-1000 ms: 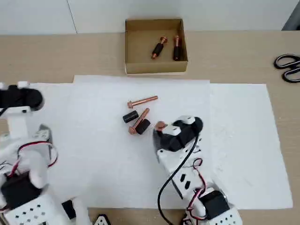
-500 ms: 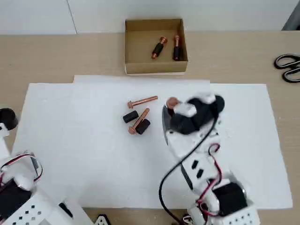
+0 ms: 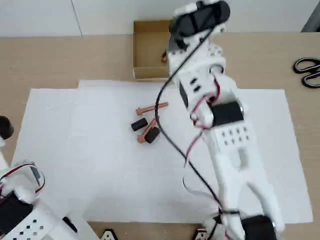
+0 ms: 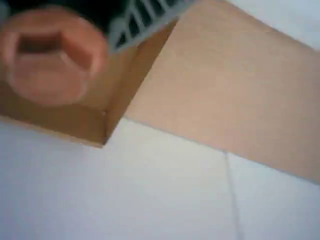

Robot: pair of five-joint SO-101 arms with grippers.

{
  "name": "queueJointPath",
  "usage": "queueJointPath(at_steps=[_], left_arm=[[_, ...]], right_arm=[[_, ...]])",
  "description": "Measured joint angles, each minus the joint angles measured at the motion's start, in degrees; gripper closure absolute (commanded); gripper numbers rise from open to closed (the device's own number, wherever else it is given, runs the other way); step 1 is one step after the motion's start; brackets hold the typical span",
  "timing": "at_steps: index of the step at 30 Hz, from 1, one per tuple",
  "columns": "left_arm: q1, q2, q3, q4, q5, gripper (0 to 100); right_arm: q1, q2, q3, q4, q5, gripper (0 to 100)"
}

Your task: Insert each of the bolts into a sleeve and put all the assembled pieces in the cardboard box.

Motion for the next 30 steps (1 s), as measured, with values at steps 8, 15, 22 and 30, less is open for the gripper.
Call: queueJointPath(at_steps=[8,15,22,30], left_arm=[[0.0,0.0,0.0,-4.4,6.68,88],[3.87,0.0,0.0,-4.75,8.0,88],[8.18,0.0,0.0,-4.75,8.0,88],[9.58,0.0,0.0,-4.75,8.0,88]], right_arm=[[4.4,27.96,-20.75,-4.84,0.0,99.5],[4.4,47.12,-36.92,-5.01,0.0,99.5],[4.4,64.53,-52.84,-5.01,0.0,99.5],[4.4,77.36,-64.53,-5.01,0.0,99.3]])
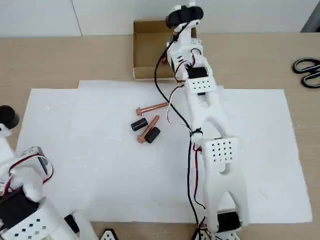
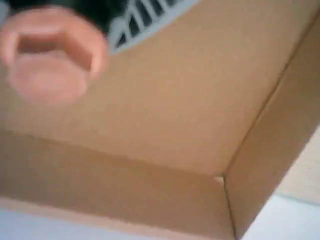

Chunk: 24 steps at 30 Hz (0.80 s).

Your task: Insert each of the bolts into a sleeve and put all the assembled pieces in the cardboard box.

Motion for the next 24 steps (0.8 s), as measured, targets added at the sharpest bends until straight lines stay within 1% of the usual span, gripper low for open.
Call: queueJointPath(at_steps=[13,18,24], left_arm=[[0.09,0.0,0.0,0.0,0.0,88],[0.62,0.0,0.0,0.0,0.0,88],[0.79,0.0,0.0,0.0,0.0,88]], right_arm=[[0.35,2.55,-1.49,0.0,0.0,99.0],[0.97,2.64,-1.49,1.85,0.0,98.3],[1.32,2.64,-1.49,2.37,0.0,83.5]])
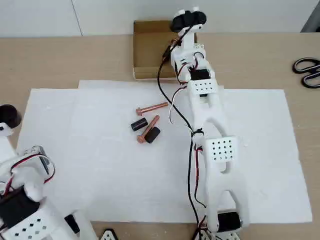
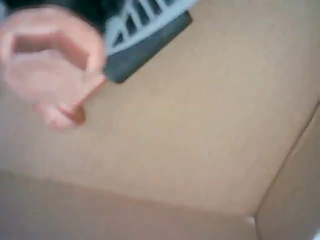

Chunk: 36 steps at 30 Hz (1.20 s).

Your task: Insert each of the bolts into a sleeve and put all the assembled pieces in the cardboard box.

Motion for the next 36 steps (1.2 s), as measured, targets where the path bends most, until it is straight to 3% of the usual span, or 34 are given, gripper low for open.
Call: queueJointPath(at_steps=[16,36], left_arm=[[0.0,0.0,0.0,0.0,0.0,88],[0.0,0.0,0.0,0.0,0.0,88]], right_arm=[[0.0,-0.26,-5.1,3.25,0.0,81.8],[-8.79,-7.82,-35.34,65.23,0.0,81.8]])
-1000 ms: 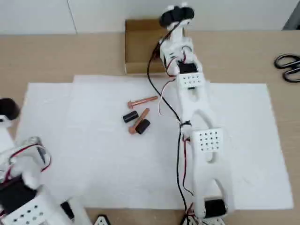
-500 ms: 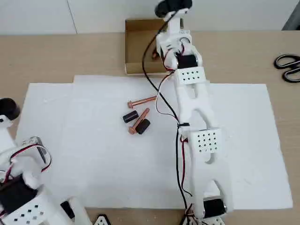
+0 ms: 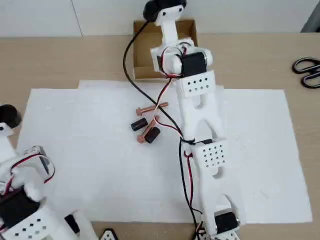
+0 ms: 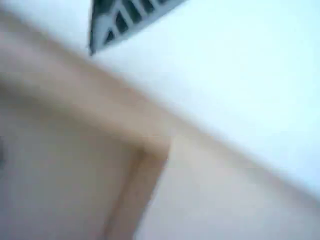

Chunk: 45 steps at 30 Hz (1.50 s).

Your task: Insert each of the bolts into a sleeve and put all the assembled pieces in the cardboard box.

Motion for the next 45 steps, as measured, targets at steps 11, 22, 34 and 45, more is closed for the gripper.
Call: queueJointPath(at_steps=[11,22,34,45], left_arm=[[0.0,0.0,0.0,0.0,0.0,88],[0.0,0.0,0.0,0.0,0.0,88],[0.0,0.0,0.0,0.0,0.0,88],[0.0,0.0,0.0,0.0,0.0,88]], right_arm=[[0.0,-1.32,0.0,4.84,0.0,81.8],[-2.2,-19.6,8.53,5.27,0.0,81.8],[-4.04,-47.38,53.71,5.27,10.02,81.8],[1.14,-40.26,65.05,-1.85,17.58,81.7]])
